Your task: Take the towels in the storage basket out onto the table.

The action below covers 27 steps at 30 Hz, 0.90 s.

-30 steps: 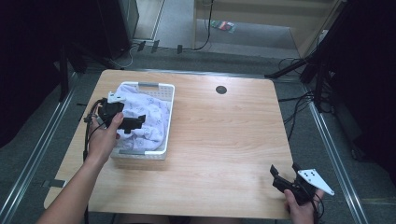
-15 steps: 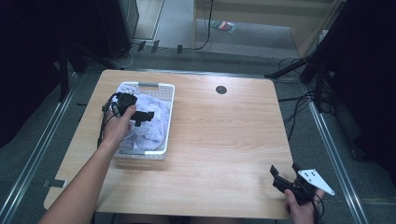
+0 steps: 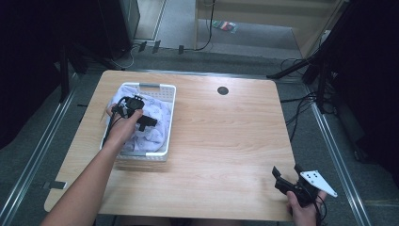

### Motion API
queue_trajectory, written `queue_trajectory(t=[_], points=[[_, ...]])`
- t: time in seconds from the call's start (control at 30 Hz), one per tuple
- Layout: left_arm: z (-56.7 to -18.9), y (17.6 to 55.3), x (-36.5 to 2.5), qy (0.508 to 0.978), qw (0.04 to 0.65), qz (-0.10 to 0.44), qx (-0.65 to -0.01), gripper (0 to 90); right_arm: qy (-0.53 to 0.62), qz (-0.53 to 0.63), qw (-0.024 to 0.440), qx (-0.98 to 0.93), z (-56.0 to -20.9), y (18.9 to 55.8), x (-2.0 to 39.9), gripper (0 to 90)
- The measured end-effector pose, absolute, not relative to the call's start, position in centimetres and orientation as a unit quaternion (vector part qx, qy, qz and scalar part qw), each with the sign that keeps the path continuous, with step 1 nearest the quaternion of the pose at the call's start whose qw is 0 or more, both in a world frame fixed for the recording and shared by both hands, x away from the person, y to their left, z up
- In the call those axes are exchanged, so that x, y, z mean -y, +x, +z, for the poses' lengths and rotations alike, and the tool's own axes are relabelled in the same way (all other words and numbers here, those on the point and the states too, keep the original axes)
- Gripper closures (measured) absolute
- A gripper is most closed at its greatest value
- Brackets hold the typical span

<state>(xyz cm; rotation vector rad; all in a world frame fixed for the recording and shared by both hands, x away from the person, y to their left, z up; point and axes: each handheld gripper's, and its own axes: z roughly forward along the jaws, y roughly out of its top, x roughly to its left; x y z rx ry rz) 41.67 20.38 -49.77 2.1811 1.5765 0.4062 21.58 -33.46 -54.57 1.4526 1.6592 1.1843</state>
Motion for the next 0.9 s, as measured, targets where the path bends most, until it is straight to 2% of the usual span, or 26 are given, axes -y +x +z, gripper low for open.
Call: queue_trajectory(t=[0.17,0.33,0.6,0.73,0.83,0.9], points=[[-50.5,42.1,-19.8,0.789,0.166,0.126,-0.578,0.0,0.551,0.449,0.314,-0.630,-54.6,21.6,33.5,13.3],[-51.4,42.4,-18.5,0.801,0.108,0.145,-0.570,0.0,0.551,0.449,0.314,-0.630,-54.6,21.6,33.5,13.3],[-51.6,42.3,-18.4,0.807,0.104,0.145,-0.563,1.5,0.552,0.449,0.314,-0.629,-54.6,21.6,33.5,13.3],[-51.2,42.3,-18.5,0.811,0.099,0.138,-0.560,13.3,0.552,0.449,0.313,-0.629,-54.6,21.6,33.5,13.3],[-51.1,42.2,-18.8,0.818,0.100,0.139,-0.549,18.9,0.553,0.449,0.313,-0.628,-54.6,21.6,33.5,13.2],[-50.8,42.1,-19.1,0.823,0.098,0.143,-0.542,29.0,0.553,0.449,0.313,-0.628,-54.6,21.6,33.5,13.3]])
